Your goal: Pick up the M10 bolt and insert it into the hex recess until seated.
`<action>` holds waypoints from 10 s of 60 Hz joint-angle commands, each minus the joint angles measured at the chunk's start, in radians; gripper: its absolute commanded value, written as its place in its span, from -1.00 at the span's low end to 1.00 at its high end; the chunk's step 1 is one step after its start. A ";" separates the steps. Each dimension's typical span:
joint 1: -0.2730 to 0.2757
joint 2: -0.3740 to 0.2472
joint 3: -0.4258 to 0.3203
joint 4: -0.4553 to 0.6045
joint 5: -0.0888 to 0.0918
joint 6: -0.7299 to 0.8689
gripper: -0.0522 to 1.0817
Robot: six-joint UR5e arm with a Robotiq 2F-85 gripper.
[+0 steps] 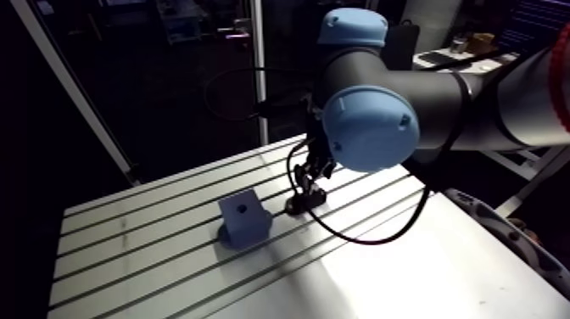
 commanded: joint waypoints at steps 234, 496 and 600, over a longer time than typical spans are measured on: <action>0.012 -0.002 -0.023 0.006 0.005 0.020 0.44; 0.386 -0.016 -0.298 0.554 -0.119 0.076 0.93; 0.379 0.012 -0.288 0.525 -0.121 0.044 0.94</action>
